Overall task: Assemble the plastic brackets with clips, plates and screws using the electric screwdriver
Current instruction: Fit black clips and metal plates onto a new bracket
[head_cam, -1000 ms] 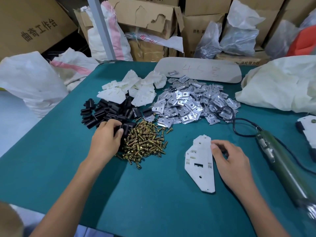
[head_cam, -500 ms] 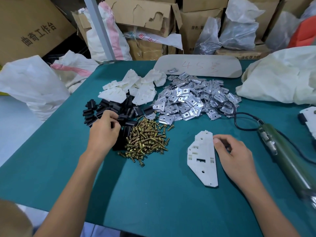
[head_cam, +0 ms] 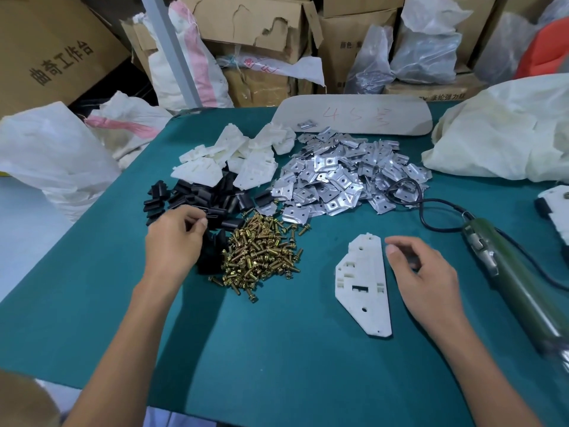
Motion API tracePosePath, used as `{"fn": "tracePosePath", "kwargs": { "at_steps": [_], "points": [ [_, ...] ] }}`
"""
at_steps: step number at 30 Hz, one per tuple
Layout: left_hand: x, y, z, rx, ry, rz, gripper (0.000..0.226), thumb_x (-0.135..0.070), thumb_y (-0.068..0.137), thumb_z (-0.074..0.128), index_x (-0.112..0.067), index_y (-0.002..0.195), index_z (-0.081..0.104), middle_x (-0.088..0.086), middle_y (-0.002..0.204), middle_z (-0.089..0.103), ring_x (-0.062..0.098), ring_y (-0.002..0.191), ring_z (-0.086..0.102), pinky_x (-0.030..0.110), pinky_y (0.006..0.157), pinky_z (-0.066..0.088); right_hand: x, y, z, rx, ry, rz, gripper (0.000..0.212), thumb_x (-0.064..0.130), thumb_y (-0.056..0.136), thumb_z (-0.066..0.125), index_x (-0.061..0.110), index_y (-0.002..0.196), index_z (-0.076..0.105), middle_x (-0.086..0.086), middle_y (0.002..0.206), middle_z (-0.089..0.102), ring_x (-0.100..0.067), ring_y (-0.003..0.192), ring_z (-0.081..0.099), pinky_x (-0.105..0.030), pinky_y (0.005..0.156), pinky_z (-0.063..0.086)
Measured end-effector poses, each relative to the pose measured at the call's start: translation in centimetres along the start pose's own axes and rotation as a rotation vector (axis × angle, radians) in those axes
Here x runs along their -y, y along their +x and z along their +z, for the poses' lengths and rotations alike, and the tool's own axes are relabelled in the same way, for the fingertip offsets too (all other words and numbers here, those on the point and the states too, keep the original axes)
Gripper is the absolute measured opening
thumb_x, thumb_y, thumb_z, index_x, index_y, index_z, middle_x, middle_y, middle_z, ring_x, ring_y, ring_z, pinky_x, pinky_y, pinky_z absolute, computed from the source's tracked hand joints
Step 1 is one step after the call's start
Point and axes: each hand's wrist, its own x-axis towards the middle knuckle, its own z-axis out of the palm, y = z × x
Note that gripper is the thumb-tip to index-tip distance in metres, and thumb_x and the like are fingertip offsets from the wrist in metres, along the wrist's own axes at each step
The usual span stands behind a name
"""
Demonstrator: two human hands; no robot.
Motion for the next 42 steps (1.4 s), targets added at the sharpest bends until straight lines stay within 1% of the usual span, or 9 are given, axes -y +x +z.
{"fn": "tracePosePath", "kwargs": {
  "at_steps": [3, 9, 18, 21, 25, 28, 34, 39, 42],
  "points": [
    [-3.4, -0.9, -0.3, 0.033, -0.400, -0.012, 0.010, -0.024, 0.093, 0.071, -0.032, 0.089, 0.075, -0.014, 0.084, 0.072, 0.006, 0.076, 0.064, 0.031, 0.075, 0.056, 2.6, 0.0, 0.0, -0.032, 0.095, -0.094, 0.018, 0.027, 0.098, 0.065, 0.045, 0.102, 0.066, 0.021, 0.102, 0.070, -0.006, 0.100, 0.061, -0.010, 0.083, 0.044],
    [-12.7, -6.9, 5.0, 0.437, -0.874, 0.139, 0.010, -0.010, 0.090, 0.074, -0.019, 0.091, 0.077, -0.005, 0.083, 0.074, 0.007, 0.077, 0.064, 0.021, 0.073, 0.054, 6.9, 1.0, 1.2, 0.444, 0.628, 0.080, 0.030, 0.017, 0.089, 0.080, 0.027, 0.117, 0.073, 0.008, 0.092, 0.073, -0.009, 0.080, 0.067, -0.022, 0.069, 0.055],
    [-13.2, -3.5, 11.3, 0.371, -0.400, 0.275, 0.005, -0.022, 0.094, 0.070, -0.026, 0.093, 0.072, -0.029, 0.070, 0.063, -0.008, 0.065, 0.055, 0.008, 0.060, 0.038, 0.3, 2.6, -1.8, 0.026, 0.617, 0.371, 0.021, 0.013, 0.095, 0.070, 0.027, 0.110, 0.067, -0.007, 0.095, 0.079, -0.014, 0.076, 0.062, -0.030, 0.069, 0.049],
    [-13.2, -3.0, 12.4, 0.443, -0.318, 0.310, 0.007, -0.023, 0.095, 0.069, -0.024, 0.102, 0.071, -0.020, 0.088, 0.069, -0.007, 0.081, 0.061, 0.015, 0.076, 0.049, -0.4, 2.6, -1.5, 0.001, 0.601, 0.390, 0.015, 0.014, 0.096, 0.069, 0.025, 0.107, 0.069, -0.005, 0.087, 0.078, -0.013, 0.069, 0.062, -0.031, 0.070, 0.052],
    [-13.1, -3.6, 12.9, 0.318, -0.050, 0.470, 0.026, -0.029, 0.095, 0.068, -0.018, 0.119, 0.067, -0.002, 0.118, 0.065, 0.018, 0.114, 0.054, 0.019, 0.097, 0.032, -0.6, 2.5, -1.3, -0.002, 0.549, 0.374, 0.013, 0.015, 0.094, 0.071, 0.024, 0.105, 0.070, -0.003, 0.089, 0.074, -0.010, 0.066, 0.067, -0.026, 0.068, 0.056],
    [-13.0, -5.7, 12.3, 0.205, -0.031, 0.523, 0.031, -0.043, 0.096, 0.061, -0.018, 0.113, 0.067, 0.000, 0.107, 0.062, 0.023, 0.107, 0.051, 0.020, 0.090, 0.027, -0.6, 2.4, -1.3, -0.013, 0.442, 0.342, 0.015, 0.019, 0.094, 0.071, 0.029, 0.105, 0.069, -0.002, 0.094, 0.074, -0.013, 0.068, 0.071, -0.036, 0.075, 0.060],
    [-12.4, -10.2, 12.4, 0.384, 0.245, 0.384, 0.089, -0.091, 0.072, 0.030, -0.022, 0.123, 0.057, -0.003, 0.114, 0.053, 0.018, 0.107, 0.034, 0.033, 0.096, 0.033, -0.3, 2.2, -1.1, -0.034, 0.391, 0.314, 0.015, 0.017, 0.096, 0.066, 0.028, 0.105, 0.070, 0.007, 0.080, 0.076, -0.012, 0.068, 0.074, -0.028, 0.068, 0.060],
    [-12.2, -10.0, 12.9, 0.487, -0.303, 0.200, 0.043, -0.064, 0.072, 0.077, -0.042, 0.098, 0.050, -0.021, 0.103, 0.054, 0.004, 0.106, 0.046, 0.017, 0.081, 0.039, -0.1, 2.0, -0.9, 0.024, 0.416, 0.359, 0.019, 0.014, 0.098, 0.059, 0.025, 0.108, 0.072, 0.005, 0.084, 0.078, -0.017, 0.070, 0.077, -0.031, 0.073, 0.063],
    [-11.8, -10.2, 12.9, 0.527, -0.568, 0.133, 0.043, -0.058, 0.072, 0.076, -0.050, 0.104, 0.048, -0.022, 0.107, 0.065, -0.003, 0.102, 0.062, 0.022, 0.081, 0.049, 0.3, 1.8, -0.5, 0.083, 0.492, 0.365, 0.025, 0.009, 0.100, 0.054, 0.025, 0.106, 0.073, 0.003, 0.091, 0.080, -0.017, 0.078, 0.078, -0.032, 0.074, 0.063]
  ]
}}
